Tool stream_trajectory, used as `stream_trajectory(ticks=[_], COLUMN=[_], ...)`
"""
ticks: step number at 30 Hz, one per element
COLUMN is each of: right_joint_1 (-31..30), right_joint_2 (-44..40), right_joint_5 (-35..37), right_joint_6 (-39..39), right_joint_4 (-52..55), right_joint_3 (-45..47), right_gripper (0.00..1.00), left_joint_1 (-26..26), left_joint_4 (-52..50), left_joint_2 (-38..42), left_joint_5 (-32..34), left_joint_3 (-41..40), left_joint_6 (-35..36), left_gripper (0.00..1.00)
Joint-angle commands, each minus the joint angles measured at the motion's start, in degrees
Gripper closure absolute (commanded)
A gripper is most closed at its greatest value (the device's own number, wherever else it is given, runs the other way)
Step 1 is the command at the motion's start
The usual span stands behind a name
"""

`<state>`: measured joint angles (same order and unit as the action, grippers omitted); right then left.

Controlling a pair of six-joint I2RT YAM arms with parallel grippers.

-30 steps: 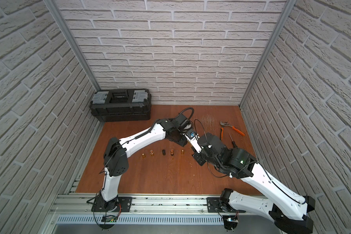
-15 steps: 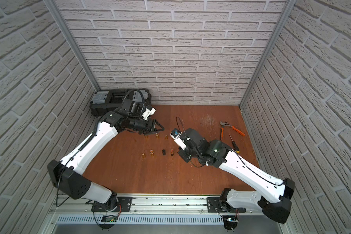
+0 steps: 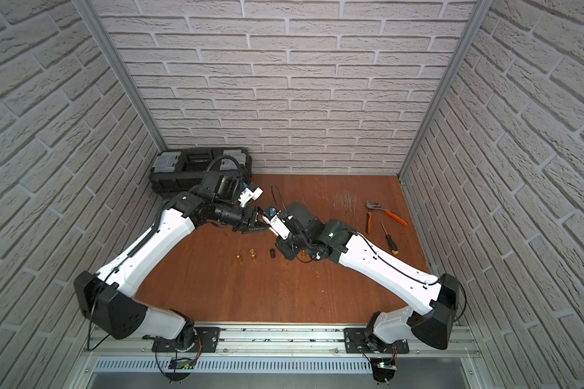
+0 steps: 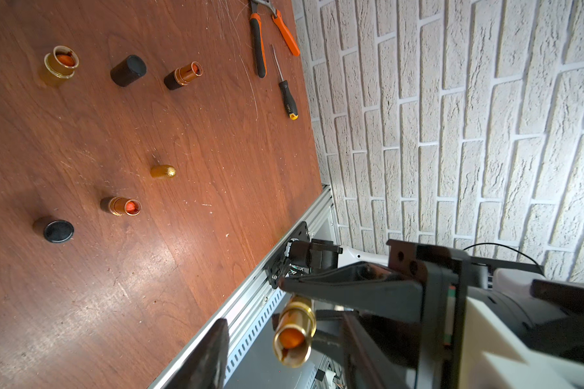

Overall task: Open the lipstick cap
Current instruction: Place the lipstick at the center of the board.

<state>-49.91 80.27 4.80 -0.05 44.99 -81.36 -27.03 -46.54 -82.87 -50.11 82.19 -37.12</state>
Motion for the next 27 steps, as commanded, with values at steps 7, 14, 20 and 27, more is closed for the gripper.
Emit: stream_trajectory(ticks=[7,14,20,27], right_joint_1=[0.24,0.3,0.25,0.25], right_joint_2=[0.52,1.94,2.96,3.47], right_joint_5=[-0.37,1.33,1.13,1.79], right_joint_6=[-0.81,-1.24,-1.57,-1.96], right_joint_4=[-2.39,-2.72,-3.09,-3.2], right_joint_3=[-1.65,-1.67,-2.21,-2.48], right_gripper=[0.96,0.96,0.96,0.96], left_joint_1=[-0.13,-0.59,-0.7,-0.79], left_joint_4=[0.93,-0.38,-0.39,-0.81], left_joint_2=[-1.24,-0.91,-1.22,-1.24], left_joint_5=[-2.45,-2.65,-2.81,-3.32], left_joint_3=[0.2,0.69,0.6,0.56], left_joint_6=[1.73,2.5,2.89,3.51], left_gripper=[0.63,0.56,0.6,0.65])
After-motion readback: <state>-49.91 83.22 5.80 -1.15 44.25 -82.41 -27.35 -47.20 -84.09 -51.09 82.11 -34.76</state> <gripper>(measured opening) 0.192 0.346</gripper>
